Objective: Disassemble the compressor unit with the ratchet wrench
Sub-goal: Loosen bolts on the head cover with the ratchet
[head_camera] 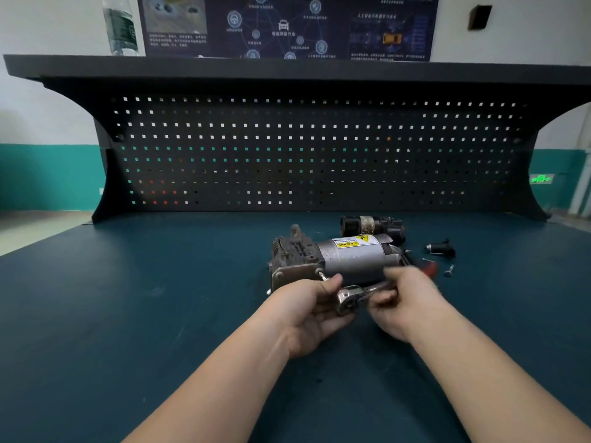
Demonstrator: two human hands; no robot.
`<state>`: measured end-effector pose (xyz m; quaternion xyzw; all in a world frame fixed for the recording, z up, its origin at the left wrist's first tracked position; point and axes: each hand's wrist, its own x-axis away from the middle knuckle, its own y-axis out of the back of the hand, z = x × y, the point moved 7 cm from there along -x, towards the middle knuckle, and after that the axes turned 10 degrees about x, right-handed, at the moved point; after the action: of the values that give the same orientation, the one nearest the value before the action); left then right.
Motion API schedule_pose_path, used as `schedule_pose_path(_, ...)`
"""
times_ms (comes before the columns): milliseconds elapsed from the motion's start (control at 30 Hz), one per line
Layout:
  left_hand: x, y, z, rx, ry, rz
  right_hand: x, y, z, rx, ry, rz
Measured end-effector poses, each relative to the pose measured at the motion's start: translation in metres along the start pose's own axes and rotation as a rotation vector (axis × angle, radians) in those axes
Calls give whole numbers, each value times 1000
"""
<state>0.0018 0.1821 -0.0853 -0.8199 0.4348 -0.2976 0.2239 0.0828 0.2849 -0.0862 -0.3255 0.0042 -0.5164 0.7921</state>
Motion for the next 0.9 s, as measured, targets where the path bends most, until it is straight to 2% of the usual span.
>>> schedule_pose_path(33,0,0,-1,-2,-2,2,2,-1,-6,-95,-70,11)
schedule_pose_path(100,1,0,-1,-1,-1,6,5,-4,0,-90,23,47)
schedule_pose_path(200,3,-1,-1,8,-19,20,23,-23,37,143,508,191)
schedule_pose_path(267,3,-1,-1,18,-35,11,44,-37,47,418,839,281)
schedule_pose_path(333,2,1,0,29,-35,-3,59,-43,48,625,1079,223)
schedule_pose_path(367,2,1,1,31,-33,-6,59,-41,50,645,1102,154)
schedule_pose_path(400,1,1,1,28,-30,-5,54,-36,51,624,1052,79)
schedule_pose_path(433,1,0,1,23,-26,0,42,-27,52,559,916,22)
schedule_pose_path(533,-1,-2,1,5,-17,10,1,2,17,279,184,-44)
schedule_pose_path(567,-2,-2,0,3,-21,7,-3,6,5,209,29,-27)
schedule_pose_path(600,-2,-1,0,6,-25,2,-3,7,0,183,-24,-15)
schedule_pose_path(633,-3,0,-1,13,-24,1,-4,6,3,196,23,-14)
schedule_pose_path(667,-3,0,-1,13,-20,6,-3,4,13,232,153,-15)
schedule_pose_path(733,-1,2,-1,-14,-10,22,15,-8,43,359,592,2)
schedule_pose_path(833,-1,5,1,-70,-3,17,59,-30,57,724,1187,32)
schedule_pose_path(867,-1,7,1,-76,-6,-1,66,-34,52,804,1294,31)
schedule_pose_path(900,-2,10,0,-77,-9,-24,69,-37,47,849,1326,23)
